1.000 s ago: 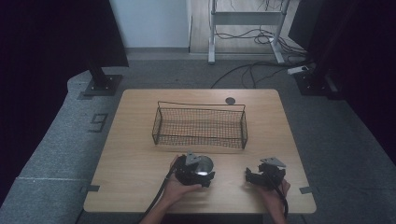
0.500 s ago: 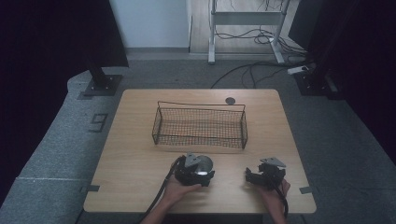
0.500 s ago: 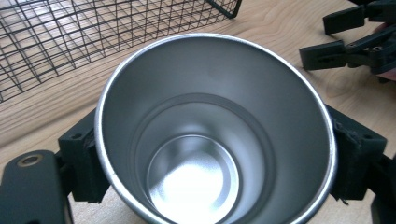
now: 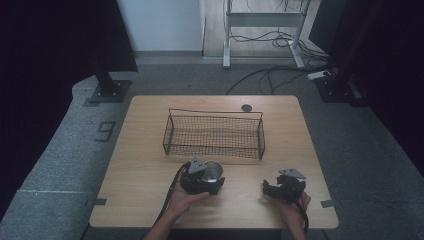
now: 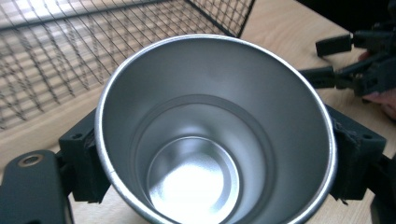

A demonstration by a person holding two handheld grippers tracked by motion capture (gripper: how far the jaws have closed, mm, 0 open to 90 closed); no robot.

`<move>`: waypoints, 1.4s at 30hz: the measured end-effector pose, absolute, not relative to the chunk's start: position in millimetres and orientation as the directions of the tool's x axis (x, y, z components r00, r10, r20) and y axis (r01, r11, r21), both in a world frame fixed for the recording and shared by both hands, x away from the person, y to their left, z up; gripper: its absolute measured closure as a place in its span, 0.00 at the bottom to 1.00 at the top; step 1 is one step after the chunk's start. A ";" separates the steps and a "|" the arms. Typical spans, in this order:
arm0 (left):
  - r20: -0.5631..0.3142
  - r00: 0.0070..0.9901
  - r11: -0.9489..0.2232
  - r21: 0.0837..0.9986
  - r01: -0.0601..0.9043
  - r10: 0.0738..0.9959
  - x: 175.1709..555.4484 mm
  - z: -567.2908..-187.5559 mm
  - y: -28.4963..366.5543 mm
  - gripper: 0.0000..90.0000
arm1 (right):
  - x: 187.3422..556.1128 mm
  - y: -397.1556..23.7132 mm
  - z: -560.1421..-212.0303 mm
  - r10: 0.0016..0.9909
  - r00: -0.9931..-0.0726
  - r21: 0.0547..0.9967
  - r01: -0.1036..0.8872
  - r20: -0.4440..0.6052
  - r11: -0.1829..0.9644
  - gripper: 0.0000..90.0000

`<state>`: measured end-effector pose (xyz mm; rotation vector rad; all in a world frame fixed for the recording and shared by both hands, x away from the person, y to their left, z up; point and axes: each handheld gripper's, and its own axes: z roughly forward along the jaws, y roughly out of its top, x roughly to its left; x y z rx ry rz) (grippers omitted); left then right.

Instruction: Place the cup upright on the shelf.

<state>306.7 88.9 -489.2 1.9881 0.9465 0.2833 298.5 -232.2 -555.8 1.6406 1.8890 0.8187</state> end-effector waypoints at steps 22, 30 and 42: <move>-0.156 0.686 -0.295 0.819 0.492 0.711 308.5 -471.6 97.5 0.16 | 298.5 -232.1 -555.8 0.989 -0.145 0.722 0.686 0.013 0.091 0.04; -0.158 0.687 -0.284 0.828 0.483 0.710 310.5 -463.4 100.7 0.16 | 298.5 -232.1 -555.9 0.989 -0.145 0.722 0.686 0.013 0.091 0.04; -0.163 0.680 -0.271 0.832 0.484 0.715 315.0 -459.2 106.1 0.16 | 298.5 -232.2 -555.8 0.989 -0.146 0.722 0.686 0.013 0.091 0.04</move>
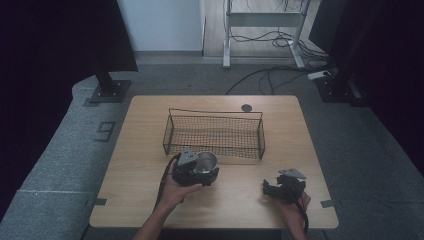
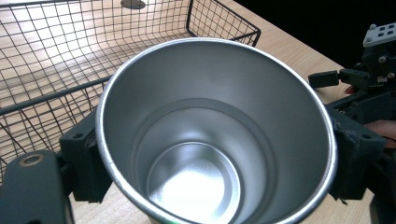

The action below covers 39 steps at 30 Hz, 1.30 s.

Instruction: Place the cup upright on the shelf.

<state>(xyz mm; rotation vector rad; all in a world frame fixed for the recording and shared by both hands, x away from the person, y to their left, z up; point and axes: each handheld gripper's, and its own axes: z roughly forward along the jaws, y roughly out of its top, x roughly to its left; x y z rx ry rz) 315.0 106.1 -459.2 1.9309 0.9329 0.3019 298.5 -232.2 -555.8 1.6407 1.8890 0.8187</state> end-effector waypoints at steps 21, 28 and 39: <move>-0.178 0.674 -0.254 0.834 0.490 0.717 323.2 -452.5 105.9 0.16 | 298.5 -232.1 -555.8 0.989 -0.145 0.722 0.686 0.014 0.091 0.04; -0.171 0.675 -0.257 0.835 0.486 0.718 325.1 -449.2 103.5 0.16 | 298.5 -232.1 -555.9 0.989 -0.145 0.722 0.686 0.013 0.091 0.04; -0.167 0.677 -0.260 0.837 0.482 0.717 329.6 -445.0 100.8 0.16 | 298.6 -232.1 -555.8 0.989 -0.144 0.722 0.686 0.014 0.090 0.04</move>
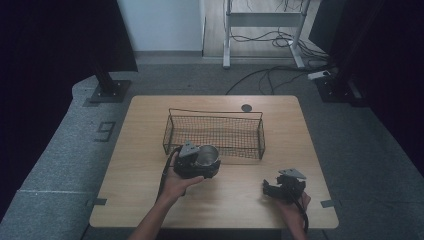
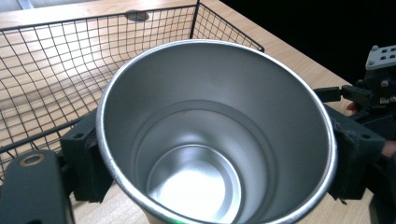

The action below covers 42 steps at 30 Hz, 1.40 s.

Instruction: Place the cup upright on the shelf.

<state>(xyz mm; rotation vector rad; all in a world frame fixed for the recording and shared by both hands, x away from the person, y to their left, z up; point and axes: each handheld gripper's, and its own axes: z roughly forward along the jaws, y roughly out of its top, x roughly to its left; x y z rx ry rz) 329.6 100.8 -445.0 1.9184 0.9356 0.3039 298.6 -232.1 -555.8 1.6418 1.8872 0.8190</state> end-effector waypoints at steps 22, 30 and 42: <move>-0.158 0.673 -0.260 0.840 0.476 0.723 335.9 -438.1 103.1 0.16 | 298.6 -232.0 -555.8 0.989 -0.144 0.722 0.686 0.014 0.090 0.04; -0.151 0.682 -0.272 0.839 0.471 0.716 341.7 -433.4 101.0 0.16 | 298.6 -232.2 -555.8 0.989 -0.145 0.722 0.686 0.013 0.091 0.04; -0.140 0.667 -0.270 0.839 0.473 0.732 351.1 -428.2 102.1 0.16 | 298.6 -232.0 -555.8 0.989 -0.144 0.722 0.686 0.014 0.090 0.04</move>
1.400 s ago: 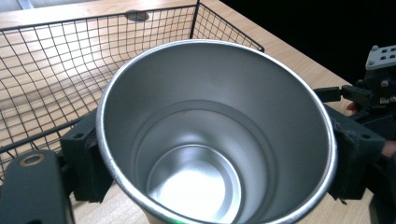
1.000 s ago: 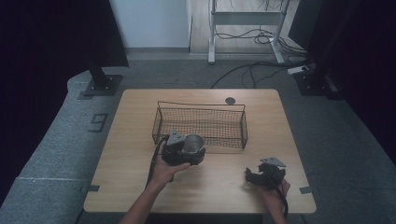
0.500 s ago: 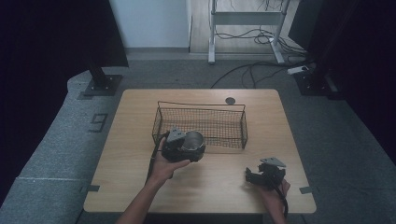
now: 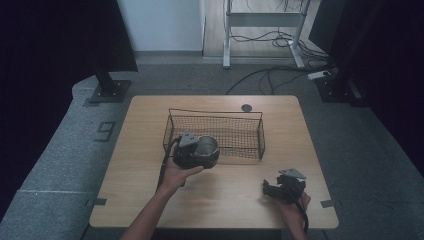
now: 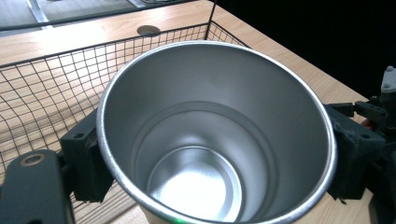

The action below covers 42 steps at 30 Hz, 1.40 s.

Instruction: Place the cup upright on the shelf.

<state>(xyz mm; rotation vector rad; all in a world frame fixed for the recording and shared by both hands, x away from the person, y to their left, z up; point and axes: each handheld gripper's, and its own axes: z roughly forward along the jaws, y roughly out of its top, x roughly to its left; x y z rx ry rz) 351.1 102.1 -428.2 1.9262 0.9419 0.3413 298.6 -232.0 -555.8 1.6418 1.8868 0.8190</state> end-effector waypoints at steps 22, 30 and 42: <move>-0.150 0.644 -0.251 0.837 0.486 0.750 372.3 -421.0 107.3 0.16 | 298.6 -232.2 -555.6 0.989 -0.146 0.720 0.688 0.014 0.091 0.04; -0.156 0.637 -0.246 0.833 0.495 0.755 379.6 -421.7 105.0 0.16 | 299.1 -232.4 -555.6 0.989 -0.145 0.721 0.687 0.014 0.091 0.04; -0.157 0.631 -0.243 0.832 0.499 0.760 389.2 -418.2 103.6 0.16 | 299.2 -232.3 -555.8 0.989 -0.144 0.722 0.686 0.014 0.090 0.04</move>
